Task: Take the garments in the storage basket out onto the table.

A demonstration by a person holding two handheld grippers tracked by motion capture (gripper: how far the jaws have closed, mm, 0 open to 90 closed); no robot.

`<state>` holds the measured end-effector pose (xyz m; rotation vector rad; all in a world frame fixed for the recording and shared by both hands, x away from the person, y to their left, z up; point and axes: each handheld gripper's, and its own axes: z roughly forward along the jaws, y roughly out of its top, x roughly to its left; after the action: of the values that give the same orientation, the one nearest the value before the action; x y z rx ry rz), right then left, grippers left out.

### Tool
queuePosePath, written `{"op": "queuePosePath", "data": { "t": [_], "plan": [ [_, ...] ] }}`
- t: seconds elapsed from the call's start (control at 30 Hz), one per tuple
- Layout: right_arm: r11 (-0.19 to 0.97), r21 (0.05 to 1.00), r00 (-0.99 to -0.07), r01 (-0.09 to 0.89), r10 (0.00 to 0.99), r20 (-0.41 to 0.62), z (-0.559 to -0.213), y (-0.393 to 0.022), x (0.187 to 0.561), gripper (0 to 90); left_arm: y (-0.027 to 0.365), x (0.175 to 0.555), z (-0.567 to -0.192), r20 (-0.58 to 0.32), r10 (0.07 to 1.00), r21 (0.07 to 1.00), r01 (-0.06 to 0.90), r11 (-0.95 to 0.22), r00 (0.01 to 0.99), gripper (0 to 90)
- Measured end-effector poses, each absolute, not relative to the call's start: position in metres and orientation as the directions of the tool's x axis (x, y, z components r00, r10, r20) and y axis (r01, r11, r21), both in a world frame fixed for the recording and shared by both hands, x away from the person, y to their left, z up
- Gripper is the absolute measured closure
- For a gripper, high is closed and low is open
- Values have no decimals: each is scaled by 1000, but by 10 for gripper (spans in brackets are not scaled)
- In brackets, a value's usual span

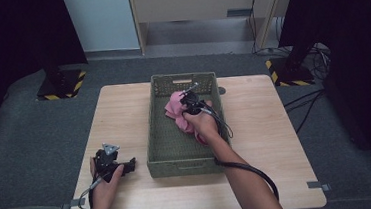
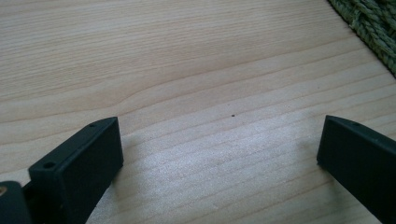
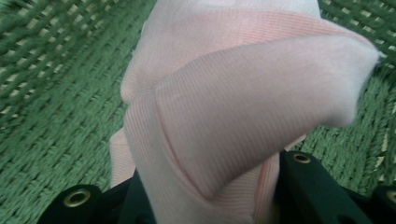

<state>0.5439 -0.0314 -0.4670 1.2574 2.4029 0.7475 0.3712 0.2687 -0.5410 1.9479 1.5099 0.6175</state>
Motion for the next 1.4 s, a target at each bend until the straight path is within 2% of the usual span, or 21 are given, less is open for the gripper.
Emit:
{"op": "queuePosePath", "data": {
  "t": [0.5,1.4],
  "plan": [
    [485,658,-608,576,792,-51,-430,-42,520,672,269,371,-541,4,969,697,694,-181,248,0],
    [487,711,-648,507,759,-58,-389,-67,493,671,269,371,-541,4,969,697,694,-181,248,0]
  ]
}}
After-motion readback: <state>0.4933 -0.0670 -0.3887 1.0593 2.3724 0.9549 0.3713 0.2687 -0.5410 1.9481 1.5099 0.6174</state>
